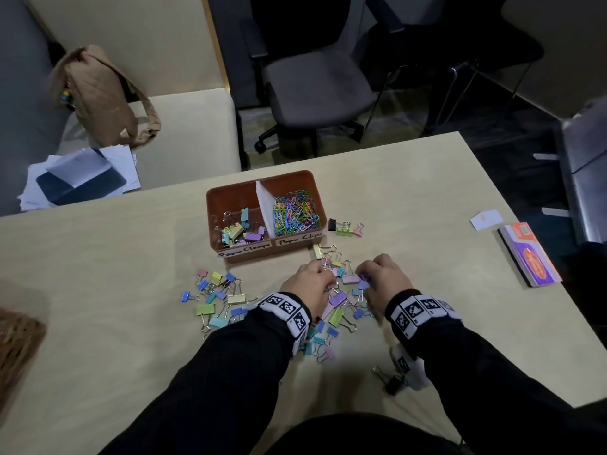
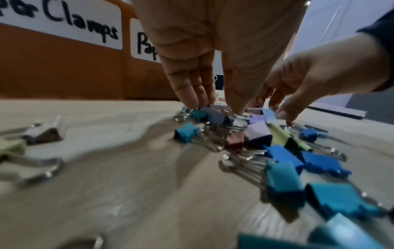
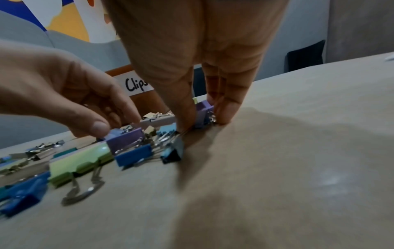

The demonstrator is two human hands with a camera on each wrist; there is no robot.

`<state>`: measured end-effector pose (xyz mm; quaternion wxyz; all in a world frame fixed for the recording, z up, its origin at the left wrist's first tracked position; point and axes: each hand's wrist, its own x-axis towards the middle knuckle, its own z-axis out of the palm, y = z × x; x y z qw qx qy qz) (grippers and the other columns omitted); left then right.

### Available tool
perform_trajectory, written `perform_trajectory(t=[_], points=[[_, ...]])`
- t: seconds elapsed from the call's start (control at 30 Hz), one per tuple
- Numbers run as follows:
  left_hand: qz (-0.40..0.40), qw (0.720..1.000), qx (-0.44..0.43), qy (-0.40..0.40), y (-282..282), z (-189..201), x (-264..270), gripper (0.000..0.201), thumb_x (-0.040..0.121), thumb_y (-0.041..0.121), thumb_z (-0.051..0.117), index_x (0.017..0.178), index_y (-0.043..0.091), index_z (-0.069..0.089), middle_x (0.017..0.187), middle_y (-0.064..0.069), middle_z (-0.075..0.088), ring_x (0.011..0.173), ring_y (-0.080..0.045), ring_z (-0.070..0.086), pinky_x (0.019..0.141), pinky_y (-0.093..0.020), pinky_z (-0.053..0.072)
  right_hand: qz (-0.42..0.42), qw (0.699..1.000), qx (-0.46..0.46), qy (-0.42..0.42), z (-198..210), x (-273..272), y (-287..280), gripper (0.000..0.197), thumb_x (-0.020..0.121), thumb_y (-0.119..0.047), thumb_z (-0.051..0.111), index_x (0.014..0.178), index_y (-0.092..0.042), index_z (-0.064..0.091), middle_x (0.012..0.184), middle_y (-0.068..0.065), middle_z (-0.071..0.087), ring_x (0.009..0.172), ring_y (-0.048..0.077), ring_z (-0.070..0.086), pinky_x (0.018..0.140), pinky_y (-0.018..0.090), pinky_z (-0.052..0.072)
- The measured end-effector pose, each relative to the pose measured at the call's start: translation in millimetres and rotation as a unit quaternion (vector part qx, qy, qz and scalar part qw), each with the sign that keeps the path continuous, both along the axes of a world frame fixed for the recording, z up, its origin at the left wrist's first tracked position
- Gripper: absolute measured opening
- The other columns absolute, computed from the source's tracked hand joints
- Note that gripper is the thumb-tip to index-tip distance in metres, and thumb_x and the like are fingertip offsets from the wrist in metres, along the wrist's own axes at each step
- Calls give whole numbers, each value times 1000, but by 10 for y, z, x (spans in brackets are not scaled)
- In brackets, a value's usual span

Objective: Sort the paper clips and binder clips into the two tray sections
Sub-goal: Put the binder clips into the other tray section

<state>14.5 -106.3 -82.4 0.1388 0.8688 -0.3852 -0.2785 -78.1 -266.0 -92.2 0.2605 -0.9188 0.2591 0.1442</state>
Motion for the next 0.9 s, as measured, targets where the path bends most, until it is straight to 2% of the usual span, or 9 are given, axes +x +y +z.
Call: perform_trajectory(t=[0.17,0.3,0.5,0.57,0.63,0.7,0.73,0.8,0.9], points=[[31,999,33,-20,61,-76,-27,25,89,14,56,114,18,58,118,-8,47,111,-25,46,92,-37,46,-2,999,35,41,30,6,76,29,80,-9,69,97,-22,50,100,-1,43,83,16,56,77,25,48],[53,998,42,-11,144,-86,-37,32,86,18,57,117,20,54,114,-8,53,111,-25,44,87,-35,45,13,999,23,39,9,20,97,21,82,-9,64,88,-18,46,91,2,50,78,22,54,68,26,40],[157,986,-58,18,418,-52,-97,41,91,24,54,131,27,52,109,2,60,102,-15,44,85,-28,39,5,999,15,51,37,-48,90,12,85,-7,46,86,-19,46,81,3,62,77,27,60,69,33,51],[211,971,-101,41,559,-22,-124,37,94,24,53,130,25,54,98,4,65,90,-15,53,81,-29,45,-25,999,26,38,29,-98,89,16,82,-6,44,81,-21,44,76,3,63,73,28,60,66,33,52],[276,948,-136,83,712,17,-139,30,97,25,50,125,22,59,85,3,67,68,-11,56,62,-21,45,-70,996,48,17,67,-109,116,16,81,-5,48,79,-21,47,76,4,65,71,27,61,61,29,51],[340,920,-151,121,861,78,-132,26,100,28,45,119,21,60,93,1,68,65,-4,55,51,-11,41,-125,987,102,-7,135,-92,201,15,84,-5,54,82,-19,53,78,6,66,68,27,62,54,25,49],[369,905,-160,139,927,137,-121,26,101,30,42,116,21,61,99,2,66,71,-4,57,50,-9,42,-148,979,138,-16,172,-75,261,13,86,-5,56,83,-18,56,80,8,66,67,27,63,52,25,50],[404,883,-181,157,1029,274,-77,30,101,34,39,111,20,63,96,5,63,82,-9,59,58,-16,45,-160,968,194,-15,237,-22,388,14,88,-7,59,83,-20,58,83,10,68,64,22,62,49,23,47],[418,870,-230,124,1094,497,98,33,100,39,40,104,19,66,81,10,61,76,-9,58,62,-24,45,-123,946,299,27,383,162,619,7,92,-7,59,91,-14,60,87,16,69,60,18,59,48,26,48]])
